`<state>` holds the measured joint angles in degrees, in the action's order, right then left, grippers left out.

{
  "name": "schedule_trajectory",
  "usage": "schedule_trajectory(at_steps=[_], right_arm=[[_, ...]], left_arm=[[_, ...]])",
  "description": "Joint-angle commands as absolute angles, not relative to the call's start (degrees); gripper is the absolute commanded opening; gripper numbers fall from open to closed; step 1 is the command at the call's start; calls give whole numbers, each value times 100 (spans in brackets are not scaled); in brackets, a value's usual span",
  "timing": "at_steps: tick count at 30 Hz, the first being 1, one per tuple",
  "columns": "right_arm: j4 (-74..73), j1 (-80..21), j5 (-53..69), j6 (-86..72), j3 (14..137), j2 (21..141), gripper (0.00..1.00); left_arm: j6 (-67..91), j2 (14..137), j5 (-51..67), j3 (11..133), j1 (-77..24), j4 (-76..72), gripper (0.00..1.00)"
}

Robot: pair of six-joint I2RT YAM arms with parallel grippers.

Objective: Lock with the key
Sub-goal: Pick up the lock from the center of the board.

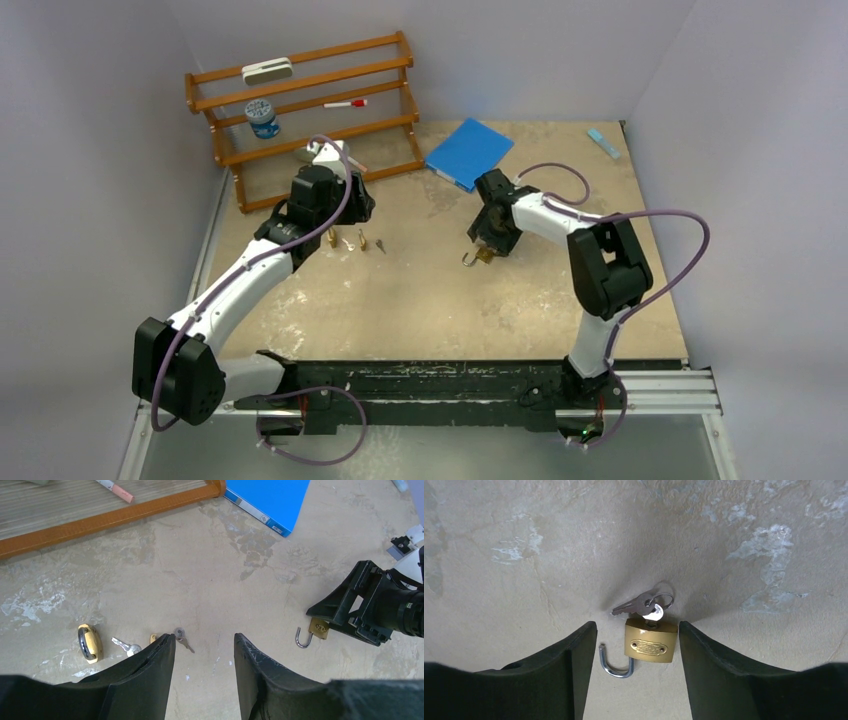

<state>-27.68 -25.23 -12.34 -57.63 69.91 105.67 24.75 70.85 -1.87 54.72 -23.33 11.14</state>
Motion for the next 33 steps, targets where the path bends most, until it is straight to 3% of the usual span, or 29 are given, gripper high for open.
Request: schedule_trajectory(at_steps=[1, 8, 16, 18, 22, 23, 33], right_arm=[[-3356, -2523, -1215, -5822, 7280, 10644, 62], [-3741, -2528, -1017, -5851, 7548, 10945, 58], [-3824, -2525, -992, -5973, 7462, 10894, 41], [-3780, -2524, -938, -5950, 7403, 10841, 33], [-3135, -2522, -380, -5414, 7150, 10595, 2], [-2900, -2516, -104, -5121, 7083, 10531, 0], [-2425, -2527, -734, -4572, 7085, 9358, 0]], left_arm=[[2582, 7016, -117, 5445, -2355, 782, 46], [2542, 6912, -182, 5466, -2355, 847, 46], [2522, 6858, -211, 5476, -2355, 904, 47], [2518, 6843, -218, 5477, -2355, 904, 47], [2490, 6797, -234, 5496, -2355, 946, 47], [2469, 6792, -242, 5508, -2355, 972, 47], [2153, 6455, 640, 5467, -2355, 537, 47]])
